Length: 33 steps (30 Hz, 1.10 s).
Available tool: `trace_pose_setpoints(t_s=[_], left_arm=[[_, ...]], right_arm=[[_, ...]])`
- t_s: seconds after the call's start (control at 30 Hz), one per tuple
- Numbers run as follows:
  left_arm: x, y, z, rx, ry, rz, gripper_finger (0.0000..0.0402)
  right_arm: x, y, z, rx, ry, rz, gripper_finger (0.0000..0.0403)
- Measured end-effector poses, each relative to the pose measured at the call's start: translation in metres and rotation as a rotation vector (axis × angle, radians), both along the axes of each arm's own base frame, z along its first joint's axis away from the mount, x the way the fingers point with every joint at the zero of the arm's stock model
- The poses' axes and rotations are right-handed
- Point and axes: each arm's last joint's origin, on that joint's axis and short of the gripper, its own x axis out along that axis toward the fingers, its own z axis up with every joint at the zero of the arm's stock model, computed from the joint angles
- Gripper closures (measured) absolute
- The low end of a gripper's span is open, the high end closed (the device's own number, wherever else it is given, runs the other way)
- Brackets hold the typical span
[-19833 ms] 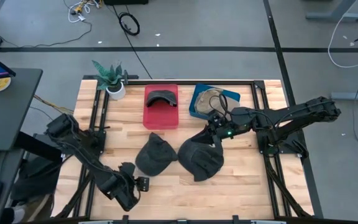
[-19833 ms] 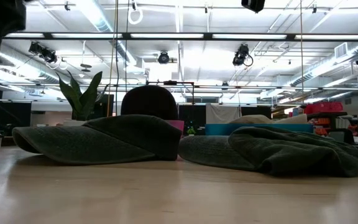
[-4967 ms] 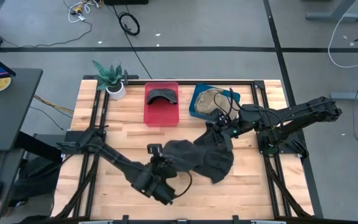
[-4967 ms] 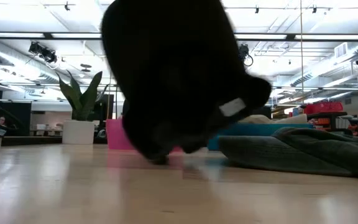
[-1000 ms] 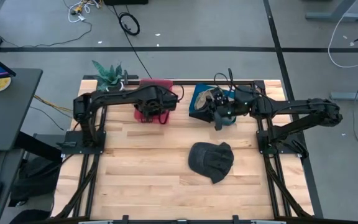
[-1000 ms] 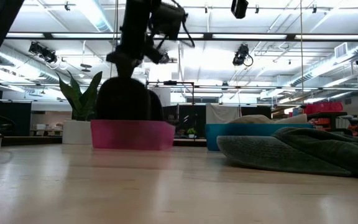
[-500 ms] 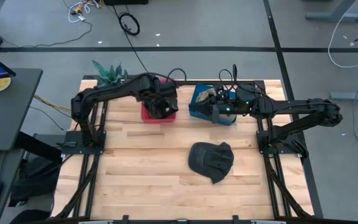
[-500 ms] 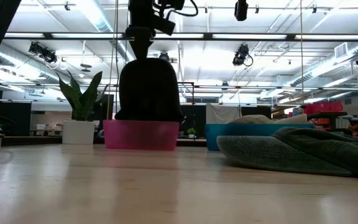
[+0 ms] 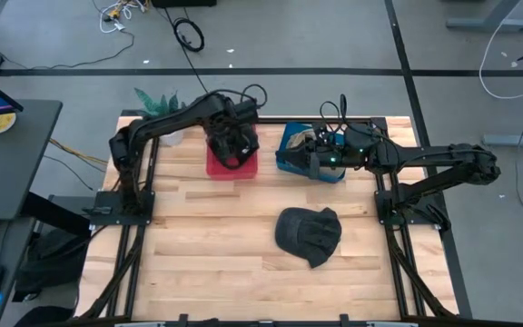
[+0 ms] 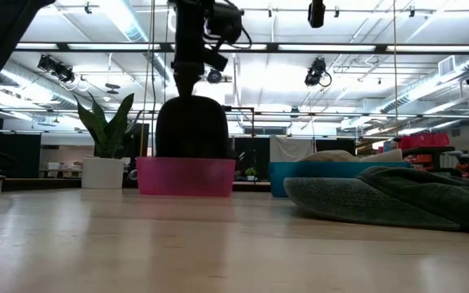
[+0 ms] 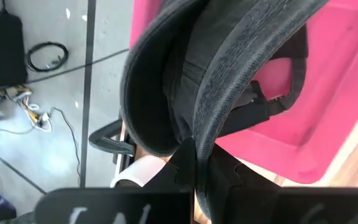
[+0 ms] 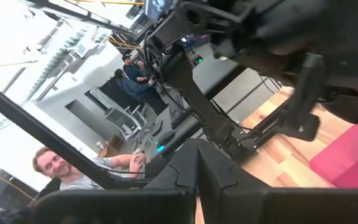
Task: Pick & Place hat
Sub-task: Put the left black cap into the blue bin
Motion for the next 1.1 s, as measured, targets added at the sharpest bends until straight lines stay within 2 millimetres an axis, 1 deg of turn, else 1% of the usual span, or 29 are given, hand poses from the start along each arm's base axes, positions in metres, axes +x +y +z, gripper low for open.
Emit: trace_pose_setpoints(t_s=[0.17, 0.43, 0.73, 0.83, 1.0, 1.1], left_arm=[[0.007, 0.010, -0.017, -0.022, 0.033, 0.019, 0.0391], [0.021, 0.019, -0.044, -0.041, 0.077, 0.020, 0.0391], [0.021, 0.032, -0.053, -0.077, 0.059, 0.063, 0.0387], [0.019, 0.038, -0.055, -0.061, 0.058, 0.096, 0.0363], [0.019, 0.042, -0.054, 0.071, 0.110, 0.086, 0.0304], [0.019, 0.042, -0.054, 0.089, 0.125, 0.085, 0.0268]], right_arm=[[0.000, 0.000, 0.000, -0.007, 0.001, 0.000, 0.0396], [0.000, 0.000, -0.001, -0.017, 0.011, 0.000, 0.0396], [0.000, 0.001, -0.002, -0.017, 0.016, 0.033, 0.0396], [0.000, 0.001, -0.001, -0.018, 0.013, 0.038, 0.0396], [0.000, 0.002, -0.002, -0.025, 0.019, 0.065, 0.0396], [0.000, 0.002, -0.002, -0.027, 0.023, 0.065, 0.0396]])
